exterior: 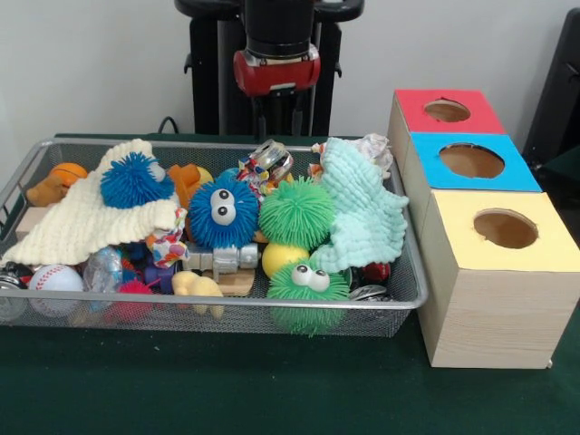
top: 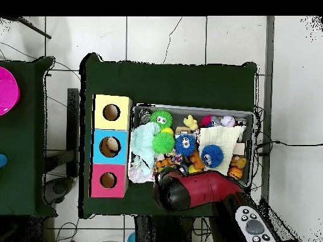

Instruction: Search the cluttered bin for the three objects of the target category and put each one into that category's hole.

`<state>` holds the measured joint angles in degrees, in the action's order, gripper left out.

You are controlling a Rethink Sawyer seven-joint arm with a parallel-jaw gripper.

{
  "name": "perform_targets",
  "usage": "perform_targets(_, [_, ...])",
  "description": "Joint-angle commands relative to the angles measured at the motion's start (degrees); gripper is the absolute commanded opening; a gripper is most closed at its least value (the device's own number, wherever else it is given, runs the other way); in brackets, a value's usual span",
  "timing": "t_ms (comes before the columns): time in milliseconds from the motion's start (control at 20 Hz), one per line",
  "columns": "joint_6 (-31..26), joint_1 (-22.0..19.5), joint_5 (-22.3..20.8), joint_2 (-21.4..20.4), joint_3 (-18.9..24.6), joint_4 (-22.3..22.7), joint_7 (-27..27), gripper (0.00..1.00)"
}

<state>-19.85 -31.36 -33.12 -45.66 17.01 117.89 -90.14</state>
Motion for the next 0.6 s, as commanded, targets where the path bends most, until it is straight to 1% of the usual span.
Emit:
perform_targets(50, [1.87,0.62,-2.48,4.45,1.09,-7.36,-2.78,1.0])
perform_targets(200, [0.85,0.86,-1.9,4.82,1.06,-8.57,-2.64,1.0])
perform_targets(300, [-0.18,0.62,-0.88,4.94,1.34,-9.25,-2.62,1.0])
perform_targets(400, [-1.86,-0.23,1.06,4.76,2.1,-9.61,-2.64,1.0])
perform_targets(600, [-5.58,-1.33,2.5,3.51,3.47,-10.52,-0.34,1.0])
